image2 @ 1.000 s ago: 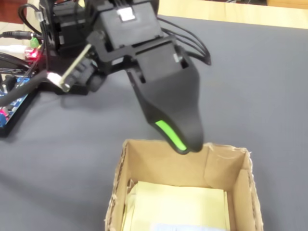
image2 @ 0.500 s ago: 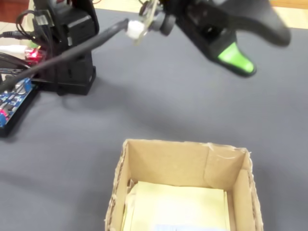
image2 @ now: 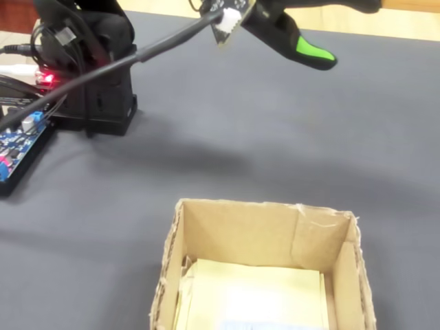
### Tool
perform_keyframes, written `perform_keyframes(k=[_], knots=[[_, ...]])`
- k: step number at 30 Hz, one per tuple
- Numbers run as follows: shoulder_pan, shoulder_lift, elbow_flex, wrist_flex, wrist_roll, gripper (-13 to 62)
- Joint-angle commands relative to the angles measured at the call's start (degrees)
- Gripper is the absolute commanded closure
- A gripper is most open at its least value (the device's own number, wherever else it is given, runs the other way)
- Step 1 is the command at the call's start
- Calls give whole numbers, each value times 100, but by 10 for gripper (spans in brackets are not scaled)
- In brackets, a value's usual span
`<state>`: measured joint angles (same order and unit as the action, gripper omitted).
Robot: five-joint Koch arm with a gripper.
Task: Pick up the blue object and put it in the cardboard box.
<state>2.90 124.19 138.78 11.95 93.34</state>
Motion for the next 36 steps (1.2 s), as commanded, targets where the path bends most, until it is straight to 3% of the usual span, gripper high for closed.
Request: perform_keyframes(k=[1,9,27,36], knots=[[-272,334,-62,-563,334,156],[-721,1151,1187,-580,290,154],[-800,1160,3771,-2074,334,154],[-782,1151,3990,-1151,272,154]])
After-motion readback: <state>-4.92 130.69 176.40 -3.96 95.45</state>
